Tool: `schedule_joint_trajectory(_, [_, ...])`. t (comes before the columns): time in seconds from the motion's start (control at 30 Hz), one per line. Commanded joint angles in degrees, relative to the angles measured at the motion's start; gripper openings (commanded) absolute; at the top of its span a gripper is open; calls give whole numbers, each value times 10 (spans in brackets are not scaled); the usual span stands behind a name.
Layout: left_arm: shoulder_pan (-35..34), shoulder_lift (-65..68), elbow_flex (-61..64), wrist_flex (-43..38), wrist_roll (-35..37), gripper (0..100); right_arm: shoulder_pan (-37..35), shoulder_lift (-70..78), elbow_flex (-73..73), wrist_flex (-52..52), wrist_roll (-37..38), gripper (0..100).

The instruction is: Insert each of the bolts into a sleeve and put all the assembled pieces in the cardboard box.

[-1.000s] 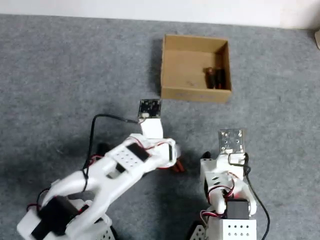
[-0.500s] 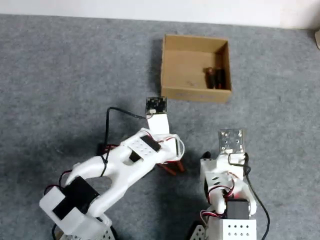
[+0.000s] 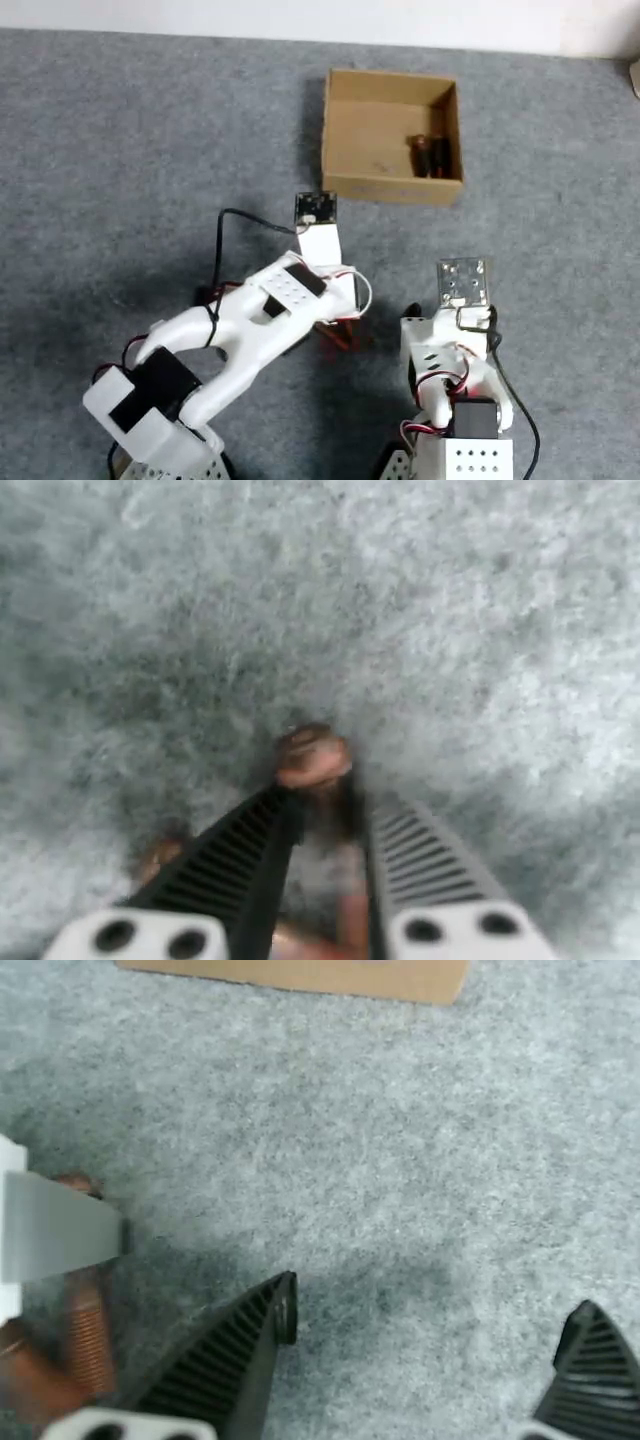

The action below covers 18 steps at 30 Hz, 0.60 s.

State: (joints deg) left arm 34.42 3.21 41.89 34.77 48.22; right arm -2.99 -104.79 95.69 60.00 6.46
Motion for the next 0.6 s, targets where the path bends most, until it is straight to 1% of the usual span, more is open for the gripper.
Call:
schedule_joint_trajectory(0.0, [0,1,0,25,0,15,-3,-3,51,-10,8,375])
schedule_joint_trajectory(0.03, [0,1,0,25,0,1,-3,-3,51,-10,8,375])
schedule_joint_trajectory(0.2, [0,0,-1,37,-5,5,-3,-3,51,-10,8,375])
schedule_joint_trajectory(0.23, [0,-2,-5,37,-19,5,-3,-3,51,-10,8,375])
schedule_joint_trajectory(0.37, [-12,-59,-3,44,-120,5,-3,-3,51,-10,8,375])
schedule_joint_trajectory(0.5, [-23,-178,17,98,-243,5,-3,-3,51,-10,8,375])
schedule_joint_trajectory(0.57, [-30,-248,44,111,-271,5,-3,-3,51,-10,8,375])
